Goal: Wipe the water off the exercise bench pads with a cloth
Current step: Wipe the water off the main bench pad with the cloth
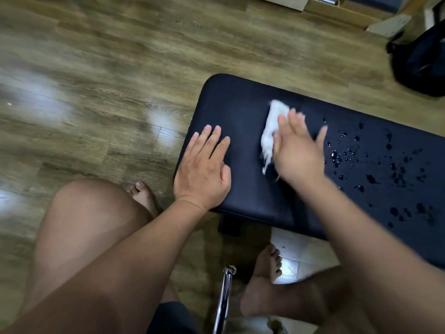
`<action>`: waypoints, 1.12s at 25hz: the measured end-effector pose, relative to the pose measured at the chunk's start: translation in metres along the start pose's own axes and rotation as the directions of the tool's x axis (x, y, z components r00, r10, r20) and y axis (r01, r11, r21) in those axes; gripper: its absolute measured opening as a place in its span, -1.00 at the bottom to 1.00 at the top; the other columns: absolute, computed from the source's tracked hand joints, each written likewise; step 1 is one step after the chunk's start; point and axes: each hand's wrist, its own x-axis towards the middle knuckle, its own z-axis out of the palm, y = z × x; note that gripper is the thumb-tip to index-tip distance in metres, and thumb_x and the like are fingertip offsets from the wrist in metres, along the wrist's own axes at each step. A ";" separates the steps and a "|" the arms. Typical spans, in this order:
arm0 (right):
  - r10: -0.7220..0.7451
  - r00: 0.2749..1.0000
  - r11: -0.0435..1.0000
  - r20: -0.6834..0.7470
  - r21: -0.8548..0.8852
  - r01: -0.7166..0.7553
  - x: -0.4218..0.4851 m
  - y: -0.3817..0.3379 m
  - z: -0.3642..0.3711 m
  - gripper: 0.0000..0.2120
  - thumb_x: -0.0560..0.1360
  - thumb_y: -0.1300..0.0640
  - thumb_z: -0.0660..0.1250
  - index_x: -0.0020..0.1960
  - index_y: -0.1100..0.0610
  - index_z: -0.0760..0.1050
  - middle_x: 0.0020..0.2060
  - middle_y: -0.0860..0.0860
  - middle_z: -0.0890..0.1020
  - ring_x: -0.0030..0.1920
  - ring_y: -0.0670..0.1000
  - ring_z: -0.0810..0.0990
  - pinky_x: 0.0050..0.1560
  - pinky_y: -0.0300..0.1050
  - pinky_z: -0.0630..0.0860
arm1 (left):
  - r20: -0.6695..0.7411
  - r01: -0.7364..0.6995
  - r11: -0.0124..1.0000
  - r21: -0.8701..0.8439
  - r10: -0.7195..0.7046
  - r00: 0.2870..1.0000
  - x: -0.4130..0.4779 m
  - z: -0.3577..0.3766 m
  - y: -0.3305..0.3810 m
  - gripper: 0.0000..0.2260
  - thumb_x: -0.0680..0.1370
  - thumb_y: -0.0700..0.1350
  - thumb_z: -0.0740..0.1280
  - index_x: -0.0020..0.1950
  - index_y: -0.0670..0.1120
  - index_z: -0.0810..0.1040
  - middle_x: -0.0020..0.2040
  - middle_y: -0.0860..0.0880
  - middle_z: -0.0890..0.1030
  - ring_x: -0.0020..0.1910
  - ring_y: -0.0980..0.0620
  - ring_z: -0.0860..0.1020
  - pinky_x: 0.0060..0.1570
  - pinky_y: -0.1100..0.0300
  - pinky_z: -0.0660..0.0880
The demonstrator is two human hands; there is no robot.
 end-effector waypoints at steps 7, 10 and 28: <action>0.119 0.993 0.984 -0.014 0.134 -0.116 0.072 -0.006 -0.011 -0.55 0.63 0.04 -0.06 0.51 0.06 0.16 0.54 0.00 0.14 0.54 0.00 0.03 0.45 0.34 -0.16 | -0.010 0.006 1.000 -0.006 -0.006 1.000 0.000 -0.001 -0.002 -0.50 0.44 -0.13 0.10 0.33 -0.20 0.54 0.40 -0.19 0.49 0.45 -0.20 0.38 0.49 -0.05 0.17; 0.090 0.992 0.989 -0.086 0.127 -0.078 -0.002 -0.013 -0.003 -0.55 0.62 0.01 -0.03 0.49 0.06 0.21 0.52 0.02 0.19 0.51 0.00 0.17 0.47 0.31 -0.11 | 0.000 0.002 1.000 -0.003 -0.002 1.000 0.000 0.000 -0.003 -0.50 0.44 -0.13 0.11 0.33 -0.19 0.54 0.40 -0.19 0.49 0.45 -0.19 0.38 0.50 -0.05 0.18; 0.028 0.998 0.991 0.052 0.132 -0.034 0.073 -0.091 -0.023 -0.44 0.60 -0.05 -0.03 0.56 0.09 -0.01 0.56 0.07 -0.03 0.55 0.09 -0.11 0.45 0.34 -0.20 | -0.014 -0.029 1.000 0.006 0.029 0.999 0.002 0.002 -0.003 -0.47 0.41 -0.10 0.12 0.34 -0.21 0.52 0.41 -0.22 0.47 0.46 -0.20 0.37 0.47 -0.09 0.18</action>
